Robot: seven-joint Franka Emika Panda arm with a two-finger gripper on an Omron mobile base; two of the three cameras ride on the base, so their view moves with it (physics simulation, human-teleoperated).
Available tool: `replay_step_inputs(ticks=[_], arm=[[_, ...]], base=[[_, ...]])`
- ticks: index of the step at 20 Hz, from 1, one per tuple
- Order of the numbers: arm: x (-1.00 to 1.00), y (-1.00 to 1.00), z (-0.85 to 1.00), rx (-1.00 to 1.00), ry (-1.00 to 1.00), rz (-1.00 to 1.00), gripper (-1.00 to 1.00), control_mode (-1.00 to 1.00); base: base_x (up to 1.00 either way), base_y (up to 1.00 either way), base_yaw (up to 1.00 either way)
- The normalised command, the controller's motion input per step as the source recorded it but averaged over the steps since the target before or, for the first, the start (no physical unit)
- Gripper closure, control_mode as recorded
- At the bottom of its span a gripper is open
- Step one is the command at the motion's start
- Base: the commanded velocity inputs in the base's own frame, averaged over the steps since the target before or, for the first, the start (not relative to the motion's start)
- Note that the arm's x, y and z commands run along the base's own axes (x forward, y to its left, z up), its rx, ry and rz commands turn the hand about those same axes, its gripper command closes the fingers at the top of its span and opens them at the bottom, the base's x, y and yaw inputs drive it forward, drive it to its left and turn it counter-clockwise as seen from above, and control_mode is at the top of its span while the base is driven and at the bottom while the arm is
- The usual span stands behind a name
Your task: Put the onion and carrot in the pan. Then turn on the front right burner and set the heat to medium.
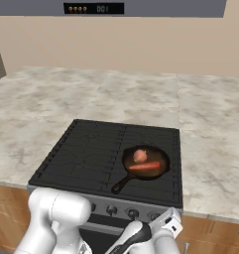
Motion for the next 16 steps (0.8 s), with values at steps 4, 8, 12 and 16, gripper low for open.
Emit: replay_step_inputs(ticks=[4,8,12,16], arm=[[-0.38,1.00,-0.42,-1.00,-0.61,0.00,1.00,-1.00],[-0.21,1.00,-0.33,-1.00,-0.47,0.01,1.00,-1.00],[0.00,0.51,-0.06,-1.00,-0.25,0.19,1.00,-1.00],[0.00,0.17,-0.02,-1.00,-0.07,0.29,1.00,-1.00]], base=[[0.00,0.00,0.00],[0.00,0.00,0.00],[0.00,0.00,0.00],[0.00,0.00,0.00]])
